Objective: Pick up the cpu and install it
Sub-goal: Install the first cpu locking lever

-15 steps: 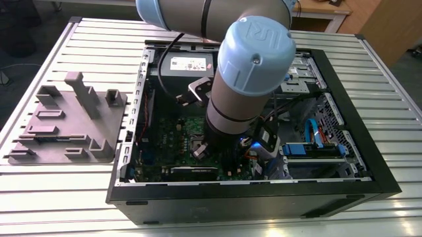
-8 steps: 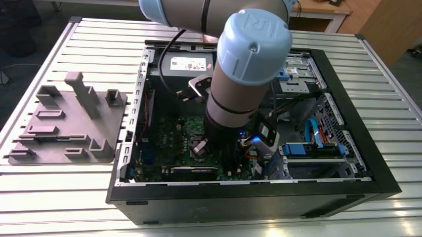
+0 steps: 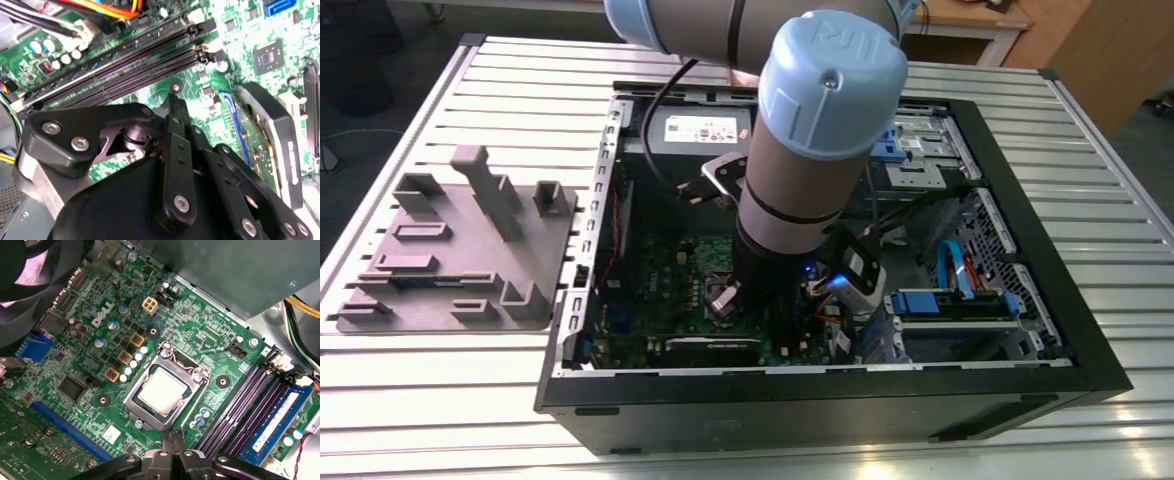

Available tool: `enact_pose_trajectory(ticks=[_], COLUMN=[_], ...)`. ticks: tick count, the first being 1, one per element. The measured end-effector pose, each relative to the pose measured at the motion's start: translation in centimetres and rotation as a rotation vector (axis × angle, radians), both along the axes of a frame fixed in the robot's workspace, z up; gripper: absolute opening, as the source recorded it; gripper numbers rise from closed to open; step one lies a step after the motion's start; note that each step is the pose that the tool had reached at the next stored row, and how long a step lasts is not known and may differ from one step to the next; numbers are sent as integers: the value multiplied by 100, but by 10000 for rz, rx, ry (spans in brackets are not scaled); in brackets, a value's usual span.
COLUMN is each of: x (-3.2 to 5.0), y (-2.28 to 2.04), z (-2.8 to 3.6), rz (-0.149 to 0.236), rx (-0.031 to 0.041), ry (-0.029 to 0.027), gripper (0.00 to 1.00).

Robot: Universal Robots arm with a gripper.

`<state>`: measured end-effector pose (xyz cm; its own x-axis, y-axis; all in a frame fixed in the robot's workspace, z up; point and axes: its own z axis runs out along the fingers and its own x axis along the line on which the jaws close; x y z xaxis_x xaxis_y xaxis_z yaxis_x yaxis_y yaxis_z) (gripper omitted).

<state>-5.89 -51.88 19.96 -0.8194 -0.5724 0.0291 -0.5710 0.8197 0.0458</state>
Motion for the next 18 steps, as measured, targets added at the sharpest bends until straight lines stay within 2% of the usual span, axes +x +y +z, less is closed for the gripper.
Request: enact_pose_trajectory(ticks=[6, 10, 16, 18], x=[1, 1, -1, -7], y=[65, 70, 176, 183], z=[-2, -3, -3, -5], rz=[-191, -694, -782, -810], rx=[4, 2, -23, -22], ry=[-1, -2, -1, -4], gripper=[10, 10, 10, 10])
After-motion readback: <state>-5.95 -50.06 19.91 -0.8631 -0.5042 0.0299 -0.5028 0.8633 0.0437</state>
